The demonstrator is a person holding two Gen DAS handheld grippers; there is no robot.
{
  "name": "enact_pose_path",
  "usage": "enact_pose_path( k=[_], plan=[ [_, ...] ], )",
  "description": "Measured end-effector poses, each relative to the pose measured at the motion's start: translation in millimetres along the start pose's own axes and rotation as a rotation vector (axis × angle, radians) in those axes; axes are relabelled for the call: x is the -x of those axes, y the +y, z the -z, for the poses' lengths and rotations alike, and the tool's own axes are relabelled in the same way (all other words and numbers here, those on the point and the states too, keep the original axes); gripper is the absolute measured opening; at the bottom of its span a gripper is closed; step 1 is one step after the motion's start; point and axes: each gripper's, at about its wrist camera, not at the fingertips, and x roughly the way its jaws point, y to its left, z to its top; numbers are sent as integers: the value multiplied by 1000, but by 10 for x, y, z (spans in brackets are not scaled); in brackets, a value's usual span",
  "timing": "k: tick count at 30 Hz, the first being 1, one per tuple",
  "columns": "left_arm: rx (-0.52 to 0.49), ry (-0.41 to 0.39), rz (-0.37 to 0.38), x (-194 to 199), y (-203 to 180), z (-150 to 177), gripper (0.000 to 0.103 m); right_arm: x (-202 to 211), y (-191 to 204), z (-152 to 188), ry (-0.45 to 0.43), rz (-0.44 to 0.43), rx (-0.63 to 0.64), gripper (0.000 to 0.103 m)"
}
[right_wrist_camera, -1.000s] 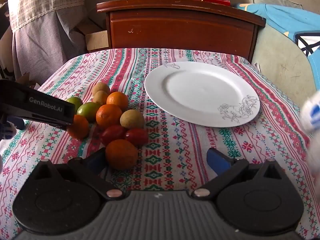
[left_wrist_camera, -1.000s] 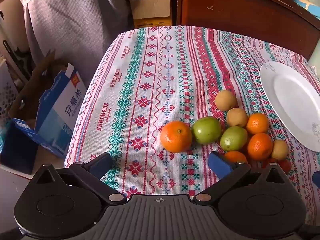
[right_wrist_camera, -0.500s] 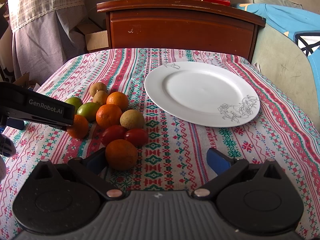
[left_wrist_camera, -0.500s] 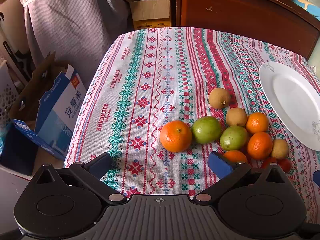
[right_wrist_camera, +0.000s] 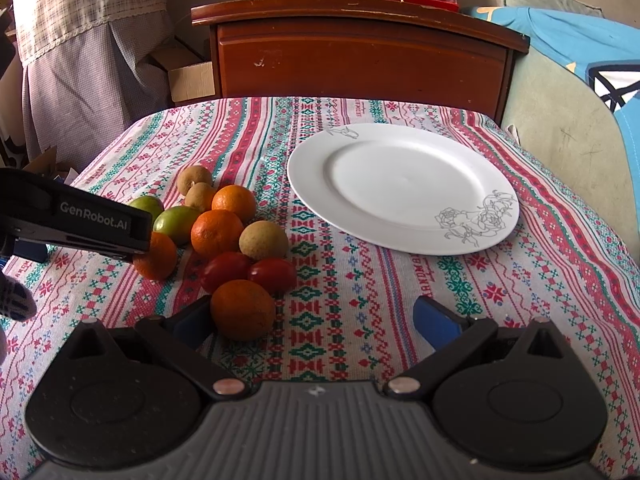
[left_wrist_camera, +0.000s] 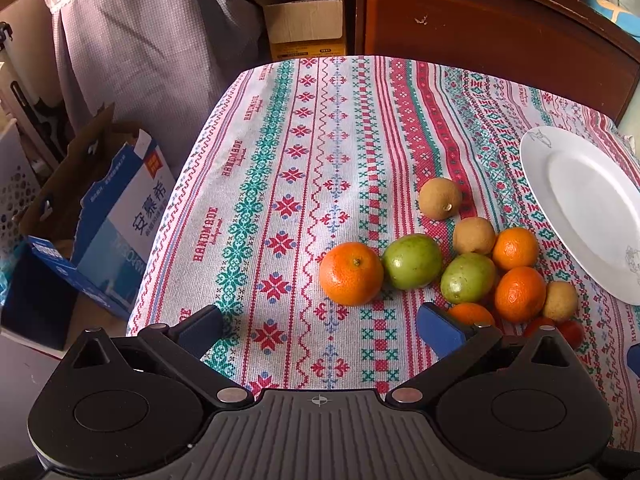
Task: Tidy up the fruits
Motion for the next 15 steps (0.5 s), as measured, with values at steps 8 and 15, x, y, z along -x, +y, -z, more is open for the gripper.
enact_pose_path(
  k=[8, 15],
  plan=[
    [-16, 30, 12, 5, 12, -13, 103, 23, 18, -120, 137, 27, -23, 102],
    [-61, 87, 30, 34, 1, 21, 103, -5, 27, -255, 285, 21, -14, 102]
  ],
)
